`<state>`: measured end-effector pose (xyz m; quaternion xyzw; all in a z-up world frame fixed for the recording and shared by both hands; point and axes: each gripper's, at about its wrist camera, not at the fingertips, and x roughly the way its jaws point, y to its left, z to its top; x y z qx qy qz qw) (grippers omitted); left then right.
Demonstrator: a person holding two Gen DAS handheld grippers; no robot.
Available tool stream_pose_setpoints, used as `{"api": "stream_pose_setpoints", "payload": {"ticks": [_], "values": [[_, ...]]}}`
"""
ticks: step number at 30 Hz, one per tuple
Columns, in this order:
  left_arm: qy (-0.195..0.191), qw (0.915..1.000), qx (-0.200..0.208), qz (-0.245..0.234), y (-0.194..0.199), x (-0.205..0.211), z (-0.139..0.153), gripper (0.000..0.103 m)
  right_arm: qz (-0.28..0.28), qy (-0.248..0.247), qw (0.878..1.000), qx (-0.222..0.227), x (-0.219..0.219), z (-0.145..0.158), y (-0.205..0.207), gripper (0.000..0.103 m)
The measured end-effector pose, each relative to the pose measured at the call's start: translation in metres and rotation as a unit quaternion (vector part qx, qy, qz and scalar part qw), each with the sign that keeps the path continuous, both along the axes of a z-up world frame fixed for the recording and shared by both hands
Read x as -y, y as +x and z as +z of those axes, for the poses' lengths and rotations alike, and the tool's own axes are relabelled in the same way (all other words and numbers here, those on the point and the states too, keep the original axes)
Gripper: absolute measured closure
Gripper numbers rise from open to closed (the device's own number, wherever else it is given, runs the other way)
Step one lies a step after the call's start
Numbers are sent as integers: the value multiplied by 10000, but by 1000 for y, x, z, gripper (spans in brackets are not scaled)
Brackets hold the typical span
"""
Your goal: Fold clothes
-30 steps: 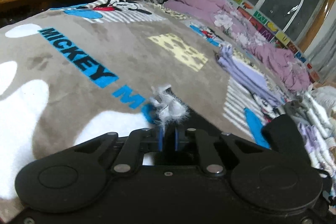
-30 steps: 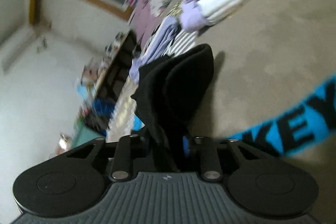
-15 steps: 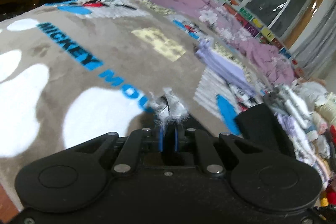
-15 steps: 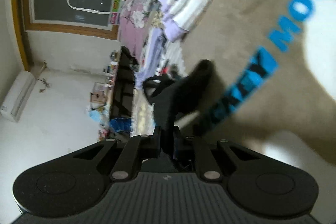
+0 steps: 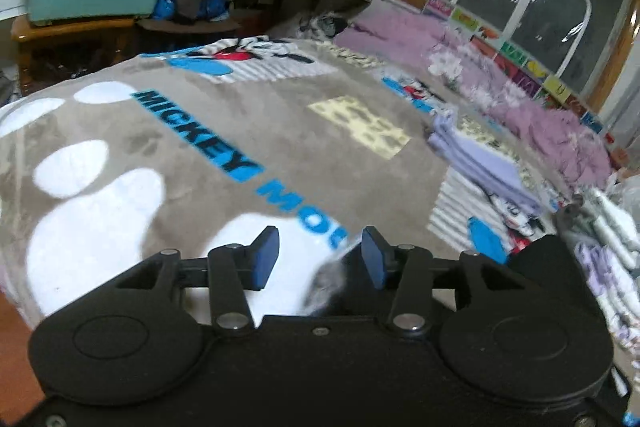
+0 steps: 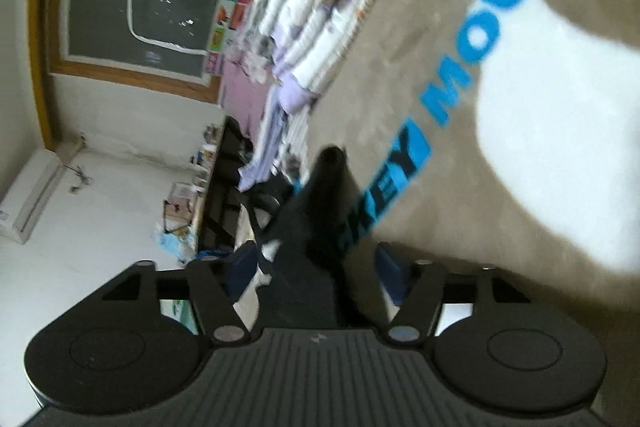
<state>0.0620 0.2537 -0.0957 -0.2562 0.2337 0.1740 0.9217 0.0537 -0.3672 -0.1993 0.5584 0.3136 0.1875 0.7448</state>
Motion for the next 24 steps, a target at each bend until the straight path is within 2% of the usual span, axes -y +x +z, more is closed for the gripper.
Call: {"api": "stream_pose_setpoints", "payload": {"ticks": [5, 10, 14, 16, 19, 22, 24], "values": [[-124, 9983, 5, -573, 26, 23, 1, 59, -103, 334, 9994, 2, 13, -8, 16, 34], [-227, 9887, -19, -1484, 66, 65, 6, 59, -36, 301, 9995, 42, 14, -6, 48, 34], [-217, 9804, -84, -1958, 98, 99, 15, 54, 309, -160, 9993, 143, 5, -1, 78, 35], [-277, 9774, -90, -2093, 112, 114, 20, 49, 536, -552, 9968, 210, -4, 4, 92, 41], [-270, 9740, -238, -2236, 137, 134, 25, 48, 817, -926, 9918, 328, -13, 6, 107, 50], [-19, 9703, -566, -2352, 171, 154, 32, 48, 978, -1073, 9884, 456, -17, 5, 114, 56], [317, 9648, -758, -2499, 195, 169, 39, 48, 1046, -1115, 9868, 529, -17, 6, 114, 57]]}}
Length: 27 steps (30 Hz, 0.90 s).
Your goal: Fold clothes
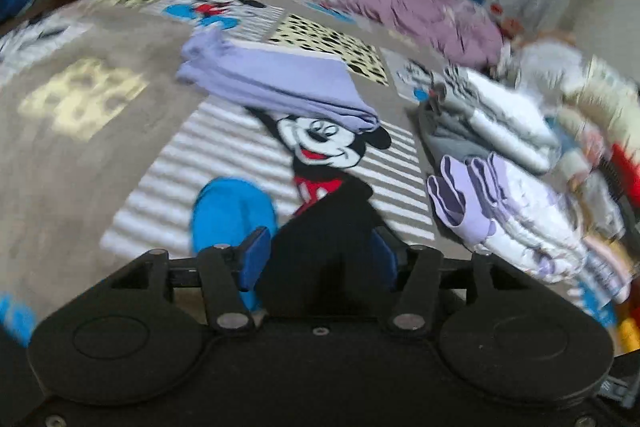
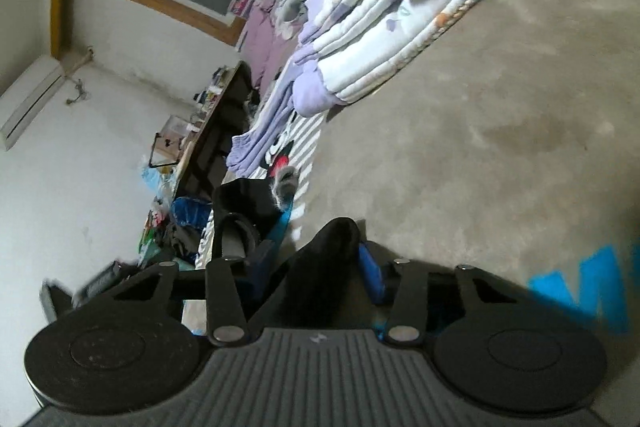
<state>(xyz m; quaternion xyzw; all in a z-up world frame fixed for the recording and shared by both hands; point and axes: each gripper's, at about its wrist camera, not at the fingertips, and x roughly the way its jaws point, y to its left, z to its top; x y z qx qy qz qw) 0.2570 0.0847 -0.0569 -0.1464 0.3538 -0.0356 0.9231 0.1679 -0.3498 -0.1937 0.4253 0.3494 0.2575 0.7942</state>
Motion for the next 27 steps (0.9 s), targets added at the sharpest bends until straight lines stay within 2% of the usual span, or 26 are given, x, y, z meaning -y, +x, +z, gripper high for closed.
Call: {"api": "stream_pose_setpoints", "payload": {"ticks": [3, 5, 6, 8, 10, 11, 12, 14, 16, 20, 24, 27], "values": [[761, 9958, -212, -471, 38, 28, 9, 48, 130, -120, 9998, 105, -2, 3, 3, 57], [1303, 9839, -499, -1119, 64, 50, 6, 48, 218, -257, 9993, 176, -5, 5, 4, 57], [1584, 9750, -618, -1429, 74, 62, 3, 48, 246, -322, 9990, 214, -7, 5, 4, 57], [2318, 9460, -880, -2086, 91, 89, -6, 48, 302, -429, 9982, 281, -9, 6, 2, 57], [2958, 9104, -1109, -2671, 100, 111, -20, 48, 336, -465, 9979, 315, -9, 7, 1, 57], [3173, 8956, -1193, -2882, 102, 118, -25, 48, 344, -448, 9979, 315, -8, 7, 1, 57], [3343, 8773, -1334, -3176, 105, 126, -30, 48, 349, -425, 9980, 307, -7, 6, 1, 58], [3489, 8526, -1520, -3582, 108, 132, -35, 48, 355, -384, 9982, 290, -4, 6, 2, 59], [3670, 8316, -1619, -3842, 111, 137, -37, 48, 363, -353, 9983, 298, -3, 5, 2, 60], [3830, 7983, -1786, -4290, 117, 140, -37, 48, 388, -271, 9984, 293, -2, 5, 5, 60], [3952, 7688, -2026, -4600, 126, 146, -43, 49, 409, -152, 9987, 268, 0, 3, 10, 61], [3857, 7547, -2162, -4847, 128, 153, -40, 49, 423, -84, 9987, 279, 0, 2, 14, 61]]}}
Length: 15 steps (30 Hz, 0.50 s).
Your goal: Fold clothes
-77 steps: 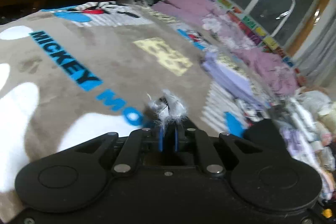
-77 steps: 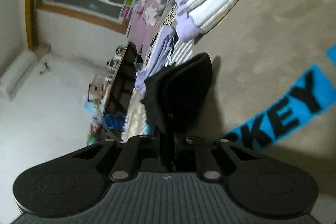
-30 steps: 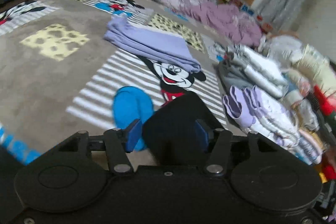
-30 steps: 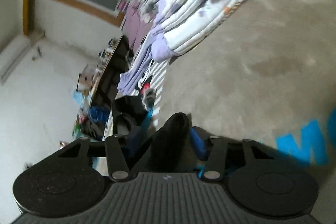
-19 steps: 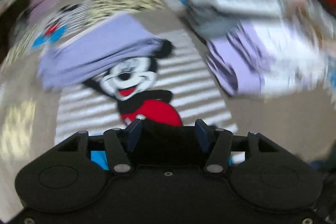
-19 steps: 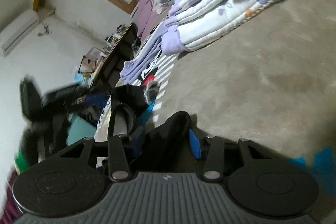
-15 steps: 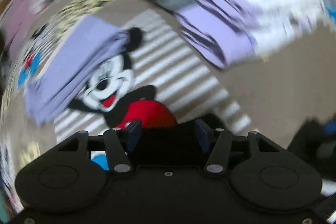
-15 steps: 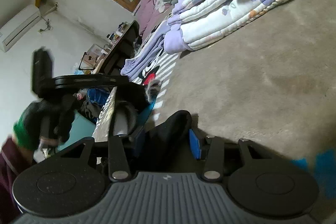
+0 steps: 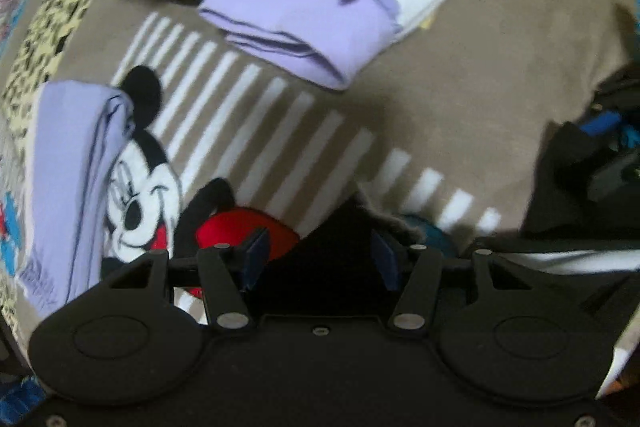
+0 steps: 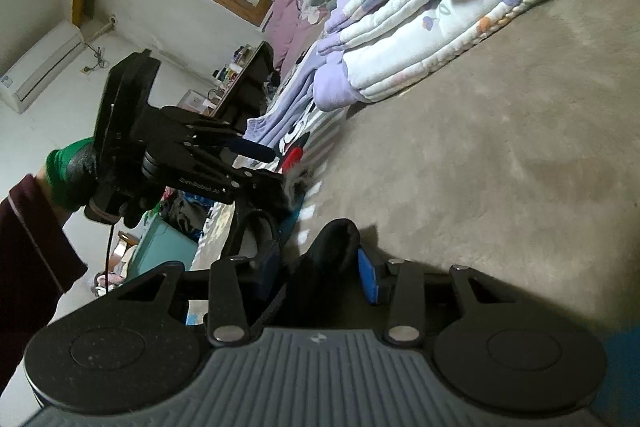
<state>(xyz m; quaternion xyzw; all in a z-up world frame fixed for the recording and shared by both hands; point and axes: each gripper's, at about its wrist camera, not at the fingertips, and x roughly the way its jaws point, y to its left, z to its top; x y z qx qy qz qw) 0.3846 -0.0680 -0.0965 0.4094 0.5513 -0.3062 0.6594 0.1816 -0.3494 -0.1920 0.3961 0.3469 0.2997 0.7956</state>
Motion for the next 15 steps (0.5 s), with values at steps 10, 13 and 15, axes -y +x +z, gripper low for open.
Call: {"api": "stream_pose_setpoints", "payload": {"ticks": [10, 13, 15], "values": [[80, 9997, -240, -19, -1, 8, -16, 51, 73, 75, 9999, 63, -3, 0, 2, 61], [-127, 9999, -36, -39, -12, 7, -10, 76, 37, 52, 10000, 47, -3, -1, 1, 69], [-214, 9994, 275, -52, -24, 5, -4, 91, -33, 114, 9999, -12, 0, -3, 1, 77]]}}
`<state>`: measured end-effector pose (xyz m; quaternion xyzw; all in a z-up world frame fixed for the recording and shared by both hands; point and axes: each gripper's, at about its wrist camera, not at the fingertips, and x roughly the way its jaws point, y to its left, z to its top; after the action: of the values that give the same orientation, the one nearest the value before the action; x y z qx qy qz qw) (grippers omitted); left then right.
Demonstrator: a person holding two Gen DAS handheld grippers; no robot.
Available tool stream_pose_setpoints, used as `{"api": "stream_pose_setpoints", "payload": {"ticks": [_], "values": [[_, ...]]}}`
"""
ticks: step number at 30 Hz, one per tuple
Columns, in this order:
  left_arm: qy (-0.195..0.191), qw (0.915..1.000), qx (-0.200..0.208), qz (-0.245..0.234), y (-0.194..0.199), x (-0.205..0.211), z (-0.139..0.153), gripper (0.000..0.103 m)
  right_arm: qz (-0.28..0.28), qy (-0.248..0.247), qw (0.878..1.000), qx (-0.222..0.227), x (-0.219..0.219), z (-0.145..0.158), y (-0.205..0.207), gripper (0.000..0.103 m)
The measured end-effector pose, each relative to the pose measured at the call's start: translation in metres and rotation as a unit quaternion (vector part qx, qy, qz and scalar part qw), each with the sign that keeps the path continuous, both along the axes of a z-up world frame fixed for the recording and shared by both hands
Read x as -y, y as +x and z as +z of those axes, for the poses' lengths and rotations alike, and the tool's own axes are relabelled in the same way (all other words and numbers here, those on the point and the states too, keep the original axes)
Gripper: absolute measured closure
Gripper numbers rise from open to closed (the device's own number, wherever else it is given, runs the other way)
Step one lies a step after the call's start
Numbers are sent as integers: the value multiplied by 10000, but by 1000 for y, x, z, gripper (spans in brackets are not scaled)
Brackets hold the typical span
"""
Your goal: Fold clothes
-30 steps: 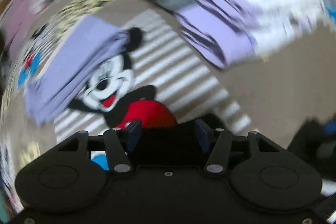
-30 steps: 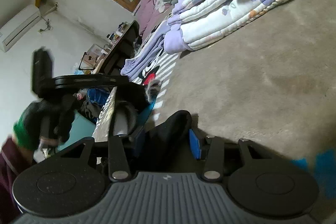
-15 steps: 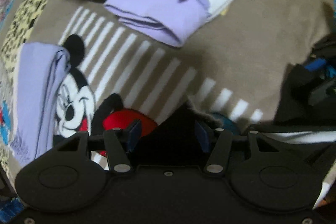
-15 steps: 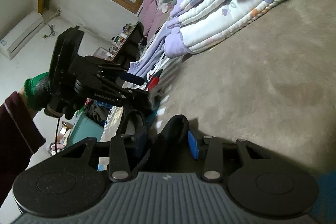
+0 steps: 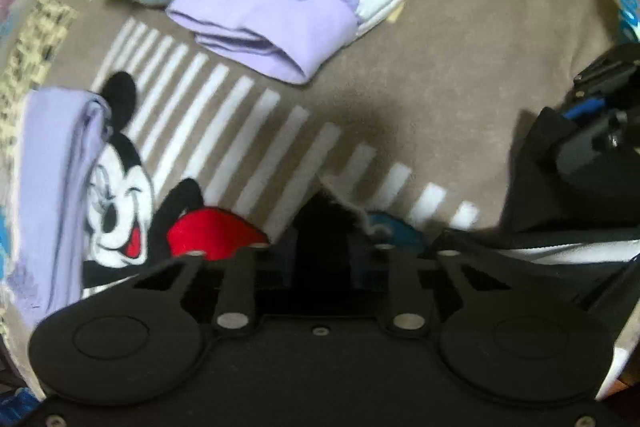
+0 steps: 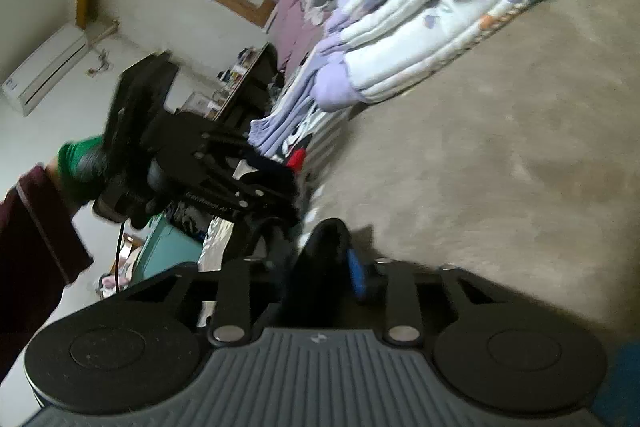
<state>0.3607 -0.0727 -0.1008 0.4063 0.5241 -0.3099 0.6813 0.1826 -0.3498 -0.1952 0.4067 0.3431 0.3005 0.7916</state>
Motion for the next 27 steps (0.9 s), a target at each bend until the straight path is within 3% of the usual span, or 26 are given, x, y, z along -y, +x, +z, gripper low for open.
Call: {"api": "stream_pose_setpoints", "payload": {"ticks": [1, 5, 9, 12, 14, 16, 18, 21, 23, 27], "values": [[-51, 9998, 167, 23, -6, -2, 3, 97, -27, 44, 10000, -22, 2, -1, 0, 78], [-479, 9952, 750, 395, -27, -17, 25, 100, -83, 129, 9999, -8, 4, -1, -1, 84], [-996, 9829, 1307, 829, -44, -39, 52, 100, -236, 235, 9993, 170, 9, 6, -6, 86], [-1606, 9617, 1766, 1346, -60, -58, 82, 100, -367, 338, 9980, 388, 15, 16, -10, 87], [-2093, 9408, 2031, 1728, -71, -74, 103, 100, -473, 403, 9966, 545, 20, 22, -14, 87], [-2585, 9132, 2257, 2198, -80, -91, 119, 100, -586, 464, 9951, 649, 25, 26, -16, 88], [-3144, 8767, 2423, 2716, -89, -114, 129, 100, -706, 511, 9937, 705, 30, 28, -17, 88], [-3876, 8153, 2555, 3462, -103, -148, 132, 100, -867, 587, 9913, 799, 34, 32, -19, 88], [-4348, 7668, 2594, 3946, -113, -172, 128, 100, -973, 595, 9896, 874, 38, 33, -19, 88], [-5053, 6794, 2441, 4728, -127, -221, 105, 100, -1211, 687, 9870, 800, 46, 27, -16, 88]]}}
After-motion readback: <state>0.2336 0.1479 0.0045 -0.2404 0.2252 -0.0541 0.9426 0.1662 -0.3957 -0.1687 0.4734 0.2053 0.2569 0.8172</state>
